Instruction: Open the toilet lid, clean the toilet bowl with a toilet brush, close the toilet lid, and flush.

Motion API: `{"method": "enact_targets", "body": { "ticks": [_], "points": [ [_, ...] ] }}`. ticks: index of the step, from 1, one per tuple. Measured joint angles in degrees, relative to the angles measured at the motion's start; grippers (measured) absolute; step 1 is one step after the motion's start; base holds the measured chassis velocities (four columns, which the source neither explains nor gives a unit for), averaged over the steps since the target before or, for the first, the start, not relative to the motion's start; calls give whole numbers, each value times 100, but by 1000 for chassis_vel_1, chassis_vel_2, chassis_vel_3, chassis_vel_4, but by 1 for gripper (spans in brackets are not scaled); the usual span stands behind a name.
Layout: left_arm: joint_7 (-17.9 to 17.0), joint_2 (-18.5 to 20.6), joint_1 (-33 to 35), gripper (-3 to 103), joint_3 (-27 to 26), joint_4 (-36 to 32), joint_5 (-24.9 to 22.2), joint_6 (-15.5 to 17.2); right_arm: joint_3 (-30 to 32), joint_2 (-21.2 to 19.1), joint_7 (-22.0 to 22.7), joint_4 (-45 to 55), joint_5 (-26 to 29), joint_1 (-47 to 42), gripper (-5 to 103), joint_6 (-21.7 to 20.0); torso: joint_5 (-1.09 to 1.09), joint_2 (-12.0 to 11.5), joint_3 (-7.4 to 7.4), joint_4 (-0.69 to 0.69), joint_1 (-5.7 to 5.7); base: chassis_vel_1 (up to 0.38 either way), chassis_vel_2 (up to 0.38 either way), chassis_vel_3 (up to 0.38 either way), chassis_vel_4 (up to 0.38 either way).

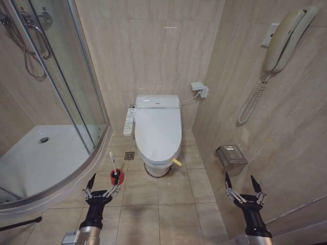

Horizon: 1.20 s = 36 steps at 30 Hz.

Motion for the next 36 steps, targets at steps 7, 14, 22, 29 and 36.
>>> {"method": "enact_targets", "body": {
  "ticks": [7, 14, 22, 29, 36],
  "points": [
    [6, 88, -9, 100, 10, 47, -35, -48, 15, 69, 6, 81, -13, -26, 100, -24, 0, 0, 0, 0, 0, 0, 0, 0, 0],
    [13, 72, 6, 100, -64, 36, -39, -133, 13, 93, -210, 19, -9, -64, 100, 52, 0, 0, 0, 0, 0, 0, 0, 0, 0],
    [23, 110, 84, 100, -271, -51, -111, -224, -87, 175, -343, -70, 79, 5, 100, 107, 0, 1, -1, 0, -1, -16, 12, 13, -16],
    [27, 100, 76, 100, -307, -5, -131, -260, -65, 162, -313, -108, 130, 41, 100, 112, 0, 0, 0, 0, -1, -129, 132, 126, -137],
    [35, 45, 21, 100, -215, 103, -94, -258, 32, 95, -80, -42, 220, 60, 100, 135, 1, 0, 0, 0, 1, -214, 217, 223, -233]
  ]
}}
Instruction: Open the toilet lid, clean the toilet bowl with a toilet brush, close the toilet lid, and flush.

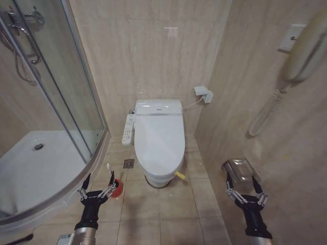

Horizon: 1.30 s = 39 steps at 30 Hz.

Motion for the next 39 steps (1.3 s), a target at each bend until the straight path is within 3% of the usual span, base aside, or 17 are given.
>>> {"method": "enact_targets", "body": {
  "ticks": [11, 21, 33, 39],
  "points": [
    [26, 5, -20, 100, -36, 71, -15, -32, -5, -2, 9, 122, -10, 39, 100, 17, -2, 1, -2, -1, -4, -93, 97, 79, -83],
    [34, -12, -11, 100, -45, 71, -16, -42, -1, 7, -442, 156, 182, 5, 100, 103, -1, 2, -1, 0, -4, 21, -21, -12, 21],
    [37, -22, -48, 100, -17, 146, -10, -66, -88, -25, -164, 80, 54, 44, 100, 232, -2, -1, 2, -2, 5, -135, 124, 145, -134],
    [38, -17, -84, 100, -8, 244, -2, -102, -216, -97, -106, 147, -282, -49, 100, 258, -1, -2, 1, 0, 3, -34, 43, 44, -39]
  ]
}}
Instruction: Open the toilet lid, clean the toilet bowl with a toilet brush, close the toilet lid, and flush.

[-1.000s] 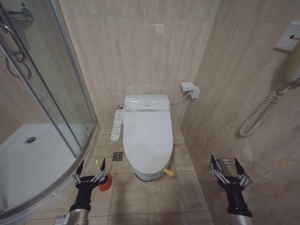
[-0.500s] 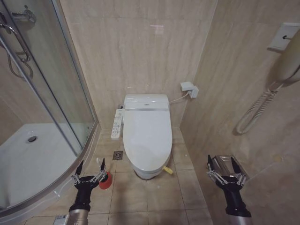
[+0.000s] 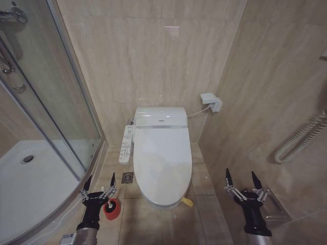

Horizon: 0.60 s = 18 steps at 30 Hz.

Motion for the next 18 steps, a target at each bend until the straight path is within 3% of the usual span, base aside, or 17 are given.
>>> {"method": "enact_targets", "body": {
  "ticks": [3, 4, 7, 18],
  "points": [
    [0, 23, -10, 100, -3, 62, 0, -63, -94, -203, 365, 5, -675, -169, 100, -62, 0, 2, -2, -2, -6, 27, -10, -18, 14],
    [0, 23, -10, 100, -3, 62, 0, -63, -94, -203, 365, 5, -675, -169, 100, -62, 0, 2, -2, -2, -6, 82, -30, -53, 43],
    [-2, 98, -56, 100, -5, 177, 0, -123, -271, -666, 617, -80, -1226, -344, 100, -153, 0, 3, -2, -1, -7, 41, -23, -37, 24],
    [-9, 96, -132, 100, 56, 322, -57, -139, -909, -1884, 768, -911, -1960, -436, 100, -230, 1, 2, -1, -1, -3, 0, 0, 0, 0]
  ]
}}
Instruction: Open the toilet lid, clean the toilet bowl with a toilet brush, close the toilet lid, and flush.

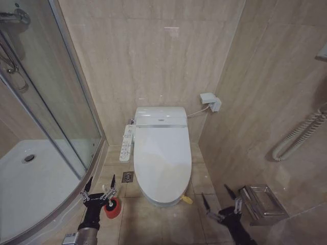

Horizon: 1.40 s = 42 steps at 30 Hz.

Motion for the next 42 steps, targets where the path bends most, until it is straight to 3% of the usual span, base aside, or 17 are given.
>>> {"method": "enact_targets", "body": {
  "ticks": [14, 23, 29, 33, 42],
  "points": [
    [-2, -129, 39, 100, 10, -7, 62, 43, -331, 345, 26, -1801, -658, 835, 100, -87, 0, 0, 0, 0, 0, 0, 0, 0, 0],
    [-3, -128, 54, 100, 92, 25, 125, 52, -360, 321, -124, -2528, -960, 1331, 100, 256, -1, 0, 0, -1, 0, 0, 0, 0, 0],
    [-4, -139, 89, 100, 17, 10, 127, 49, -492, 247, -685, -3023, -766, 1694, 100, 713, -1, 0, 0, 0, 0, 0, 0, 0, 0],
    [-7, -191, 112, 100, -29, 8, 187, 50, -706, 252, -1211, -3384, -306, 2040, 100, 1010, -1, 0, 0, -1, 0, 0, 0, 0, 0],
    [-12, -320, 153, 100, -39, 30, 306, 52, -925, 423, -1423, -3925, -25, 2535, 100, 1176, -1, 0, 0, 0, 0, 0, 0, 0, 0]
  ]
}}
